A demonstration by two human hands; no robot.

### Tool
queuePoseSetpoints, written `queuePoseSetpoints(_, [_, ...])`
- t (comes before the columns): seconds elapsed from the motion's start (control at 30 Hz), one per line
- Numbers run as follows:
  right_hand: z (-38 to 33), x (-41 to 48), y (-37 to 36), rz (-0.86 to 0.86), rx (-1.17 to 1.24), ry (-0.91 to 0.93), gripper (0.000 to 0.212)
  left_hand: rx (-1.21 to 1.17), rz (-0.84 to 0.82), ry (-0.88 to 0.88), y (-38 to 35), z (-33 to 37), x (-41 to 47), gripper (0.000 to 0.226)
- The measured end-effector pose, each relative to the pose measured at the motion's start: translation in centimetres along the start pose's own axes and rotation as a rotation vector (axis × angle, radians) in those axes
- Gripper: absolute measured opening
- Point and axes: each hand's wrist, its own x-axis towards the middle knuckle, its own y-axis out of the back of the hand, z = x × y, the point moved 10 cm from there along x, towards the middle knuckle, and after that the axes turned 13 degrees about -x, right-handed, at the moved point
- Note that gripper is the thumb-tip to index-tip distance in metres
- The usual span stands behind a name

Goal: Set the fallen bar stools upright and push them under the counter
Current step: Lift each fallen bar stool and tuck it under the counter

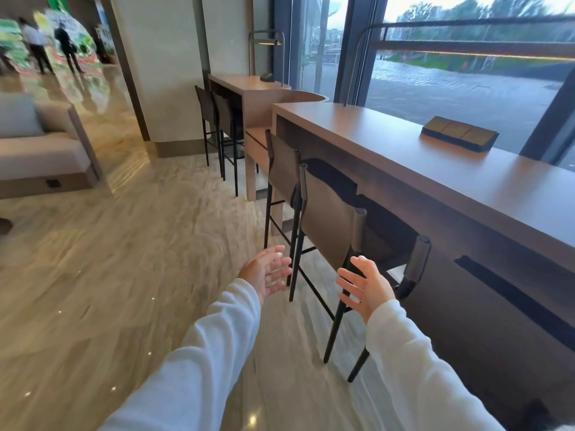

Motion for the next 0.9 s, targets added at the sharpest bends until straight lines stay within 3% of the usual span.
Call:
queuePoseSetpoints(0.27, [-5.2, 12.5, -5.9, 0.029, 0.059, -0.056, 0.034, 0.035, -0.048, 0.076, -2.8, 4.6, 13.6, 0.023])
queuePoseSetpoints(0.5, [-6.2, 19.2, -6.0, 0.110, 0.133, -0.142, 0.032, 0.091, -0.121, 0.153, -5.9, 5.7, 23.0, 0.014])
queuePoseSetpoints(0.9, [-7.1, 28.5, -5.9, 0.412, 0.404, -0.224, 0.042, 0.185, -0.320, 0.386, -11.5, 4.9, 38.8, 0.009])
